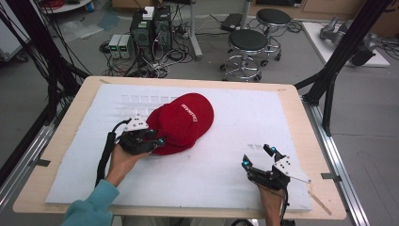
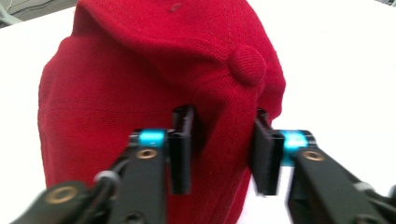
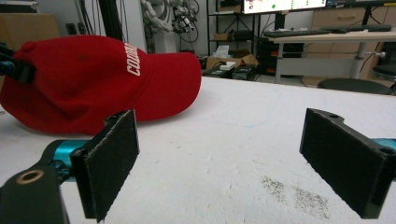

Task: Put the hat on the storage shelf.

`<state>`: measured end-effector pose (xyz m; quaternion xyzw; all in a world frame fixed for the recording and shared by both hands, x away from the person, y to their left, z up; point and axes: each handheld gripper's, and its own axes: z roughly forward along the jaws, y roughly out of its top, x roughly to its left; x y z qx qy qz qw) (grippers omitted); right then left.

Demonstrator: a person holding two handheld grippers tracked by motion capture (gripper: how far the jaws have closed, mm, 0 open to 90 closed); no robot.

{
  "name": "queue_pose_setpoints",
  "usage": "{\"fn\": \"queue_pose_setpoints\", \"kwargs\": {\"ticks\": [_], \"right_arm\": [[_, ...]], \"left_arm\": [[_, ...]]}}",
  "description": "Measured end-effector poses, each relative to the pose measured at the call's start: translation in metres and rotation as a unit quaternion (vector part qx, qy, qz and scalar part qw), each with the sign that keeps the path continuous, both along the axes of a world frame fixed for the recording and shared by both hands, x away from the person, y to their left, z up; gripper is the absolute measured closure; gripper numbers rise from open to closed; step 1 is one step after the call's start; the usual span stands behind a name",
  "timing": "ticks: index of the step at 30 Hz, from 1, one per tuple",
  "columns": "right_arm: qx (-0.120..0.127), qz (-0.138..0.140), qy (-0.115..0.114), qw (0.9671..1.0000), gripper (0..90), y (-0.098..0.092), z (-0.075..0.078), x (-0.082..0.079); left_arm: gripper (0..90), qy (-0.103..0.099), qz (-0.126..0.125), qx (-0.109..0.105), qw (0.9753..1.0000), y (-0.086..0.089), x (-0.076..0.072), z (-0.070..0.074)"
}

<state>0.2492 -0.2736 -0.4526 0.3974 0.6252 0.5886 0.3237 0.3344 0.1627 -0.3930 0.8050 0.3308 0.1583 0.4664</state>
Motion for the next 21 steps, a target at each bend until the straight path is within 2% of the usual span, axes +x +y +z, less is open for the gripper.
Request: {"fn": "queue_pose_setpoints", "kwargs": {"ticks": [2,4,7,12,17,21], "right_arm": [[0.0,0.0,0.001,1.0,10.6,0.0,0.0,0.0],[0.0,-0.001,0.001,1.0,10.6,0.0,0.0,0.0],[0.001,0.0,0.001,1.0,10.6,0.0,0.0,0.0],[0.0,0.0,0.001,1.0,10.7,0.0,0.0,0.0],[-0.002,0.001,0.0,1.0,10.7,0.0,0.0,0.0],[0.0,0.0,0.001,1.0,10.7,0.0,0.0,0.0]], "left_arm": [[71.8,0.0,0.001,-0.001,1.0,0.0,0.0,0.0],[80.5,-0.004,0.007,-0.003,1.0,0.001,0.001,0.0],[84.8,-0.005,0.01,-0.005,0.9999,0.001,0.001,0.001],[86.0,-0.019,0.02,-0.011,0.9996,0.001,0.0,0.002],[86.0,-0.045,0.021,-0.025,0.9985,0.003,-0.001,0.008],[86.2,-0.056,0.023,-0.024,0.9979,0.003,0.001,0.015]]}}
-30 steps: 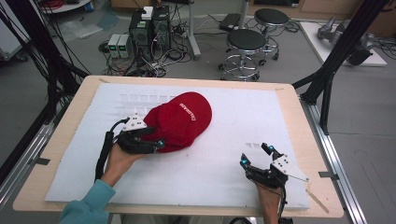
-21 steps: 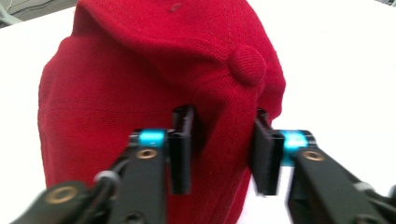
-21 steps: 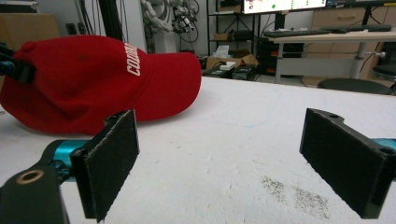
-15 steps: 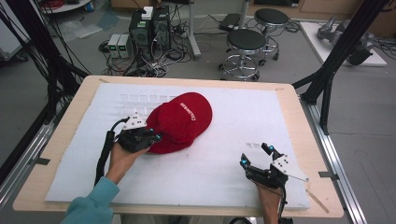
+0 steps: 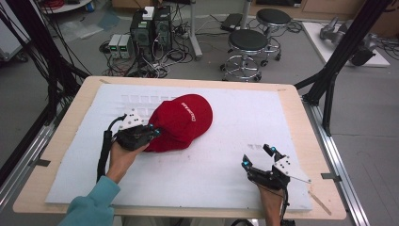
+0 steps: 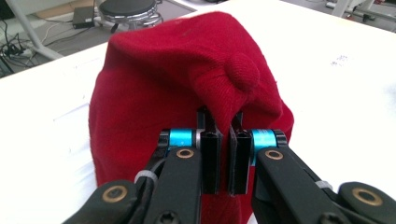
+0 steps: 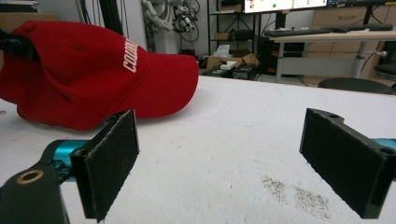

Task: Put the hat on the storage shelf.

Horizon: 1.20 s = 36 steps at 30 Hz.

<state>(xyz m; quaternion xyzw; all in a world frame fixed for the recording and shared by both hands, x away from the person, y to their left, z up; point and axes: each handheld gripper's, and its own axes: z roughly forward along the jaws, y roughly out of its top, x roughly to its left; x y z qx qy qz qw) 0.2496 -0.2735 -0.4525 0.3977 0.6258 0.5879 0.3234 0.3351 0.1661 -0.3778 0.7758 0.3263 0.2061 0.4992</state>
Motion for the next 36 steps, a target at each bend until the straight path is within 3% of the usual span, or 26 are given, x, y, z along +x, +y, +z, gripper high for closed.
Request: {"fn": "queue_pose_setpoints", "kwargs": {"ticks": [5,14,18,27,36], "right_arm": [[0.0,0.0,0.0,1.0,10.7,0.0,0.0,0.0],[0.001,0.003,0.0,1.0,10.6,-0.001,0.0,0.0],[0.003,0.002,0.001,1.0,10.6,-0.001,0.0,0.0],[0.007,0.005,0.001,1.0,10.6,-0.001,0.0,0.0],[0.016,0.014,0.012,0.9997,10.6,-0.004,0.0,0.002]], "left_arm": [[86.3,-0.011,0.003,-0.009,0.9999,-0.003,0.003,0.012],[86.3,-0.026,-0.009,0.012,0.9995,-0.011,0.008,0.036],[86.3,-0.03,-0.013,0.005,0.9994,-0.014,0.012,0.047],[86.3,-0.05,-0.045,-0.008,0.9977,-0.02,0.018,0.08],[86.2,-0.04,-0.08,-0.013,0.9959,-0.014,0.016,0.099]]}}
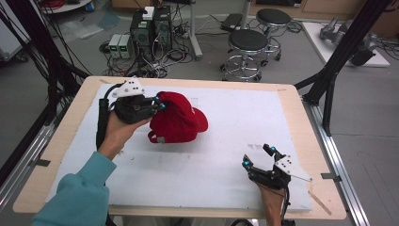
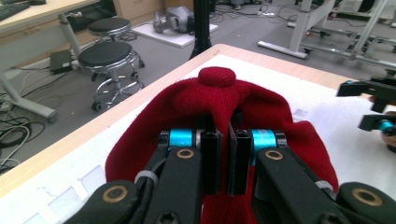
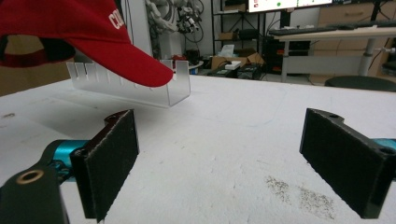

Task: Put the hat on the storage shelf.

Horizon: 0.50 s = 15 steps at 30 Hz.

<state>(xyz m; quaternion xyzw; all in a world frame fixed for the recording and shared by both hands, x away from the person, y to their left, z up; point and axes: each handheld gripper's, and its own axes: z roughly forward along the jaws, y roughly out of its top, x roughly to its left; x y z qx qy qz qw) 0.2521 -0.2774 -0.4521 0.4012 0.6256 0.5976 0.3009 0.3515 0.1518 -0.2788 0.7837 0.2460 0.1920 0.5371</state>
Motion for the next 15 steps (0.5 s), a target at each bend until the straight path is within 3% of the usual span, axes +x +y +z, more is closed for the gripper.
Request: {"fn": "queue_pose_setpoints", "kwargs": {"ticks": [5,7,15], "right_arm": [[0.004,0.004,0.006,1.0,10.6,-0.001,0.001,0.002],[-0.004,0.003,-0.003,1.0,10.6,-0.001,0.002,0.002],[0.003,0.022,-0.011,0.9997,10.6,0.001,0.017,0.004]], "left_arm": [[86.2,-0.002,-0.022,-0.001,0.9998,0.004,-0.004,0.008],[86.2,-0.002,-0.032,-0.005,0.9995,0.005,-0.006,0.012],[86.2,0.015,-0.057,-0.011,0.9982,0.009,-0.012,0.018]]}}
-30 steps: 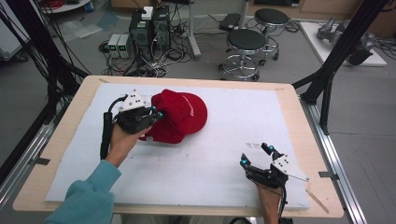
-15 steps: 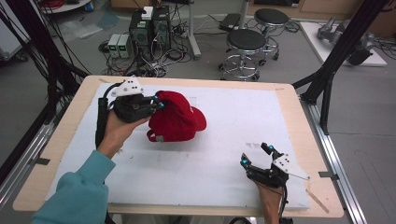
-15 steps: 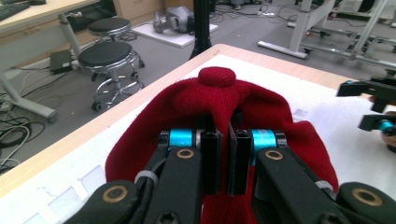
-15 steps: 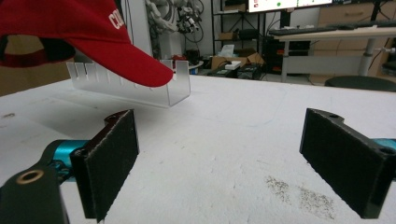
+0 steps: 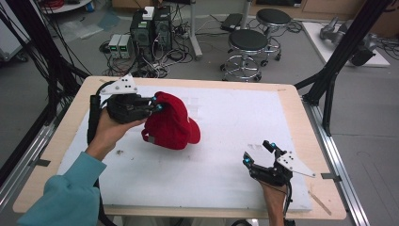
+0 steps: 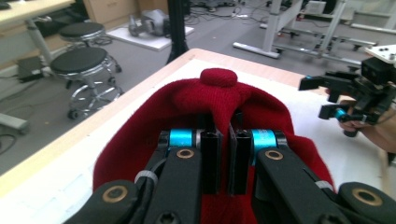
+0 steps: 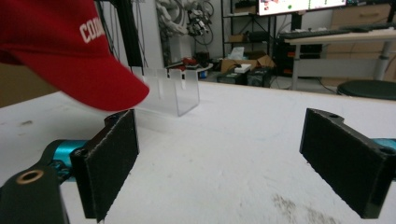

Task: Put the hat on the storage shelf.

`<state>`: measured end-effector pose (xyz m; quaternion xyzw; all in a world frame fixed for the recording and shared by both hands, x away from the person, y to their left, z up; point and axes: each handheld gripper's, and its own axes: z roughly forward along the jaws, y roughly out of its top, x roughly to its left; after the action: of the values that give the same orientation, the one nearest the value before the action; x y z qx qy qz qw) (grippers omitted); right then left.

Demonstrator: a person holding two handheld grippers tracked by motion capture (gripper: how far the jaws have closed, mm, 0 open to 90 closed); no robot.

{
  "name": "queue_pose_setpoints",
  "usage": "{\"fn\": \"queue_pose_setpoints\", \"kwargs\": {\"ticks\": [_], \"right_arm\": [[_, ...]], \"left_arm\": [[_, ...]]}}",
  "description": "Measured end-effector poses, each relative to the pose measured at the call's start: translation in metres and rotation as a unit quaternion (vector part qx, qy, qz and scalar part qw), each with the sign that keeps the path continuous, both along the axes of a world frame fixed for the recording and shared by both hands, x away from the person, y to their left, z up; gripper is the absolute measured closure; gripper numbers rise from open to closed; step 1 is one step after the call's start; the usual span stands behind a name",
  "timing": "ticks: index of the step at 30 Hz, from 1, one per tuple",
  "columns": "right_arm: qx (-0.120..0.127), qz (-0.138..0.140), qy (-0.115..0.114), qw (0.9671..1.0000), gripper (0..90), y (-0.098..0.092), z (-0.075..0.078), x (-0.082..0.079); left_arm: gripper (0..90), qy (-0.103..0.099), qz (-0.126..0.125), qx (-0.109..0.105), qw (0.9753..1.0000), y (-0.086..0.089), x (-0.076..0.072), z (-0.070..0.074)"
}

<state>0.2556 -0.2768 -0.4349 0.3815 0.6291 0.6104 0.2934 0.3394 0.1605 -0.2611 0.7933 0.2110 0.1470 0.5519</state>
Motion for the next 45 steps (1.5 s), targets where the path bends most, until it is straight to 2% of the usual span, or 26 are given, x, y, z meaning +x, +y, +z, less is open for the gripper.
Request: {"fn": "queue_pose_setpoints", "kwargs": {"ticks": [3,7,11,12,13,17,21,22,23,28,30,34,35,37,38,39,40,41,44,45], "right_arm": [[0.005,0.018,-0.008,0.9998,10.6,0.003,0.012,0.001],[0.005,0.033,-0.014,0.9993,10.6,0.007,0.022,0.001],[-0.004,0.065,-0.025,0.9976,10.6,0.02,0.039,0.002],[-0.004,0.065,-0.025,0.9976,10.6,0.02,0.039,0.002],[-0.01,0.08,-0.029,0.9963,10.6,0.028,0.045,0.003],[-0.024,0.108,-0.033,0.9933,10.6,0.043,0.057,0.007],[-0.032,0.134,-0.032,0.9899,10.6,0.058,0.067,0.014],[-0.032,0.134,-0.032,0.9899,10.6,0.058,0.067,0.014],[-0.041,0.148,-0.029,0.9877,10.6,0.066,0.073,0.017],[-0.057,0.178,-0.024,0.9822,10.6,0.084,0.085,0.029],[-0.051,0.189,-0.022,0.9805,10.6,0.089,0.088,0.033],[-0.067,0.211,-0.01,0.9752,10.6,0.103,0.091,0.041],[-0.067,0.211,-0.01,0.9752,10.6,0.103,0.091,0.041],[-0.077,0.223,-0.007,0.9718,10.6,0.11,0.091,0.045],[-0.08,0.235,0.001,0.9687,10.6,0.116,0.092,0.048],[-0.08,0.235,0.001,0.9687,10.6,0.116,0.092,0.048],[-0.078,0.249,0.007,0.9653,10.7,0.122,0.092,0.05],[-0.079,0.255,0.009,0.9636,10.6,0.124,0.091,0.051],[-0.082,0.263,0.009,0.9613,10.6,0.13,0.091,0.053],[-0.083,0.272,0.014,0.9586,10.6,0.134,0.09,0.055]], "left_arm": [[86.2,0.011,-0.013,-0.009,0.9998,0.001,-0.005,0.001],[86.2,0.014,-0.024,-0.012,0.9995,0.003,-0.01,0.0],[86.2,0.021,-0.038,-0.012,0.999,0.006,-0.014,-0.003],[86.2,0.02,-0.04,-0.009,0.999,0.007,-0.015,-0.003],[86.2,0.022,-0.043,-0.01,0.9988,0.007,-0.016,-0.004],[86.2,0.03,-0.044,-0.012,0.9985,0.009,-0.019,-0.005],[86.2,0.031,-0.047,-0.012,0.9984,0.01,-0.023,-0.006],[86.2,0.031,-0.048,-0.012,0.9983,0.01,-0.024,-0.006],[86.2,0.031,-0.05,-0.012,0.9982,0.011,-0.025,-0.006],[86.2,0.032,-0.055,-0.014,0.9979,0.01,-0.028,-0.008],[86.2,0.031,-0.057,-0.012,0.9978,0.008,-0.029,-0.008],[86.2,0.032,-0.063,-0.011,0.9974,0.004,-0.029,-0.009],[86.2,0.031,-0.066,-0.01,0.9973,0.004,-0.029,-0.009],[86.2,0.032,-0.068,-0.009,0.9972,0.002,-0.028,-0.01],[86.2,0.033,-0.068,-0.009,0.9971,0.002,-0.028,-0.01],[86.2,0.033,-0.068,-0.009,0.9971,0.001,-0.028,-0.01],[86.2,0.033,-0.068,-0.009,0.9971,0.001,-0.028,-0.01],[86.2,0.033,-0.069,-0.009,0.997,0.0,-0.028,-0.01],[86.2,0.034,-0.072,-0.009,0.9968,-0.001,-0.027,-0.011],[86.3,0.035,-0.073,-0.009,0.9967,-0.002,-0.027,-0.011]]}}
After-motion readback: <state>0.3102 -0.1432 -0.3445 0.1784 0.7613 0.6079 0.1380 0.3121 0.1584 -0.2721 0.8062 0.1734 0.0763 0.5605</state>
